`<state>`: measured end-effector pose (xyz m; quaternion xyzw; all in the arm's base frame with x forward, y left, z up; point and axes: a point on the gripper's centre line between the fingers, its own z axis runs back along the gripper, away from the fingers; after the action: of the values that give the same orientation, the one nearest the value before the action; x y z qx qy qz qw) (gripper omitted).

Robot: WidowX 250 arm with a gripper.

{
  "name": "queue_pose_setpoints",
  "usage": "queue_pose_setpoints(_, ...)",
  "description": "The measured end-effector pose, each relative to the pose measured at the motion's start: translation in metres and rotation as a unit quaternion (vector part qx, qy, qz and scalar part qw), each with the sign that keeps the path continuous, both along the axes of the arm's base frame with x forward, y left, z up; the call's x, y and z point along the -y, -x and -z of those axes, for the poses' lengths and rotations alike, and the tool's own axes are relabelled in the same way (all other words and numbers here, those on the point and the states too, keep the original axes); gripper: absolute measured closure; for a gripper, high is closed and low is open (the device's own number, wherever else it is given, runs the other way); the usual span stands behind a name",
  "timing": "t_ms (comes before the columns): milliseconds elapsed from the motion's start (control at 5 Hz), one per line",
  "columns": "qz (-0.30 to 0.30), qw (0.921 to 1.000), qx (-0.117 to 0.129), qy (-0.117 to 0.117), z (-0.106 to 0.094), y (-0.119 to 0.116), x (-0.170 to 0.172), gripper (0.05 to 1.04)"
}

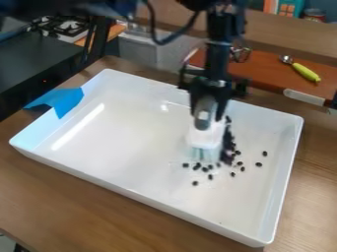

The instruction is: Sweep into pile

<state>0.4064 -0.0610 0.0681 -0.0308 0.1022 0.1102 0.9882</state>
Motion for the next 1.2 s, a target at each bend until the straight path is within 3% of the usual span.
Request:
queue_pose_setpoints(400,0.004,0.9993,-0.010,0.035,-0.008,-0.010,0.060,0.595)
queue_pose_setpoints(600,0.007,0.9979,-0.007,0.063,-0.027,-0.019,0.070,0.595)
queue_pose_setpoints(800,-0.007,0.9950,0.009,0.099,-0.070,-0.027,0.049,0.595)
queue_pose_setpoints(1000,-0.026,0.9921,0.006,0.122,-0.084,-0.029,0.007,0.595)
queue_pose_setpoints(1200,-0.036,0.9941,0.011,0.102,-0.079,-0.023,-0.028,0.596)
